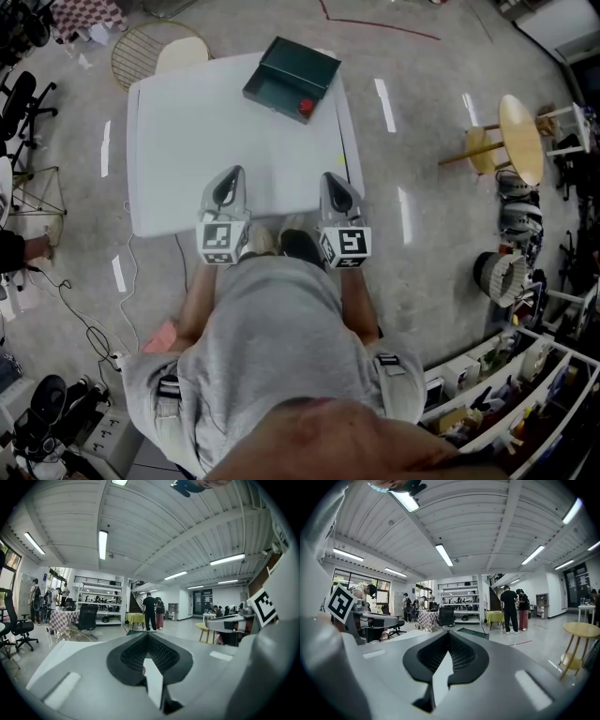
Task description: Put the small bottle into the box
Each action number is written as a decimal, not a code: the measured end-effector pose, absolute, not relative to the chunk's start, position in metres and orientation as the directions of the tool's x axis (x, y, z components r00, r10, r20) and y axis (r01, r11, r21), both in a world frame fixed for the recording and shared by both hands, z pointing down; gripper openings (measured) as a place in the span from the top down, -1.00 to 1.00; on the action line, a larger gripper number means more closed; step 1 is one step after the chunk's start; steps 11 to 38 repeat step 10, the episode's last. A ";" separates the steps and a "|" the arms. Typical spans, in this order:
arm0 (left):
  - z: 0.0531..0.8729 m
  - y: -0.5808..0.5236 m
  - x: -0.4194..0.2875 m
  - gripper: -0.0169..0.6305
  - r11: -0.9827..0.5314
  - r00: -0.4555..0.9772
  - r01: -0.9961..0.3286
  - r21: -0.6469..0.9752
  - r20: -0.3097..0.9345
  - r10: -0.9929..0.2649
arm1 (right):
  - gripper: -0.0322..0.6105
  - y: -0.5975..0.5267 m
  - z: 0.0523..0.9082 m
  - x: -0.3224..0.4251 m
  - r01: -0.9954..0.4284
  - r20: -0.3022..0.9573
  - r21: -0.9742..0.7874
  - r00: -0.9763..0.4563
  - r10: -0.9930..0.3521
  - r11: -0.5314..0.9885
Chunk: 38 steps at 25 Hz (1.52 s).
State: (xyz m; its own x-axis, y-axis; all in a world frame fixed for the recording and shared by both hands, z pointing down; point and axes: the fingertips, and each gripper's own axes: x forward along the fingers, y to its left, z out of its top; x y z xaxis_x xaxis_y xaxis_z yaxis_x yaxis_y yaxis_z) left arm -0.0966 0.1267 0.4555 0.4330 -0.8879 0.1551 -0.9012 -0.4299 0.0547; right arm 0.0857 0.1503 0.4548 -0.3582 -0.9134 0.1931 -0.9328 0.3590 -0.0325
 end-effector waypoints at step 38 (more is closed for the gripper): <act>0.453 0.127 -0.092 0.91 -0.433 0.435 -0.900 0.052 0.157 -0.887 | 0.89 0.150 0.452 0.089 -0.932 0.185 -0.031 -0.361 -0.914 0.362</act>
